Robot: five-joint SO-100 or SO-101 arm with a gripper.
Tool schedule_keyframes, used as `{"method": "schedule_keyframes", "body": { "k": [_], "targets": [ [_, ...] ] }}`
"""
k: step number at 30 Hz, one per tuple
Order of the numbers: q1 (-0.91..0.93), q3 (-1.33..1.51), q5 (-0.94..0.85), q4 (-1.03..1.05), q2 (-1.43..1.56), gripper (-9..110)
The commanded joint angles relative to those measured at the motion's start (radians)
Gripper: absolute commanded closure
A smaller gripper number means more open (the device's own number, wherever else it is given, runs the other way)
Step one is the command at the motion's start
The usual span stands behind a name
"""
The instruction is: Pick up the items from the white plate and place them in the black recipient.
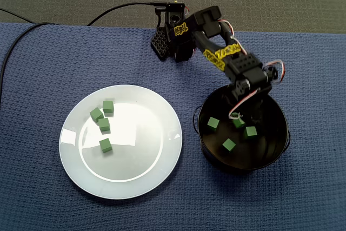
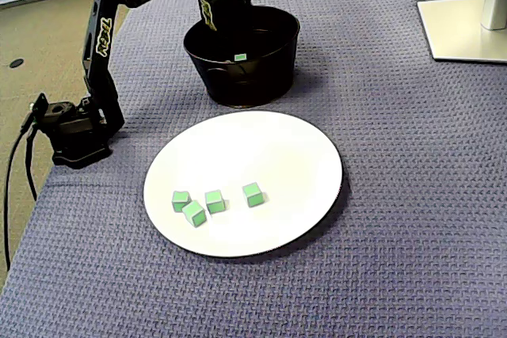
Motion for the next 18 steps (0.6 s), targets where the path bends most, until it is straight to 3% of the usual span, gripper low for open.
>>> {"method": "schedule_keyframes", "body": {
  "k": [1,6,10,14,18],
  "targets": [
    [0.095,-0.094,-0.028,0.064,0.189,49],
    [0.339,-0.129,-0.011,0.087,0.416,52],
    [0.661,-0.048,0.098,0.035,0.514,54],
    [0.920,0.003,0.264,-0.044,0.433,55],
    [1.031,0.025,0.505,-0.066,0.287,52]
  ]
}}
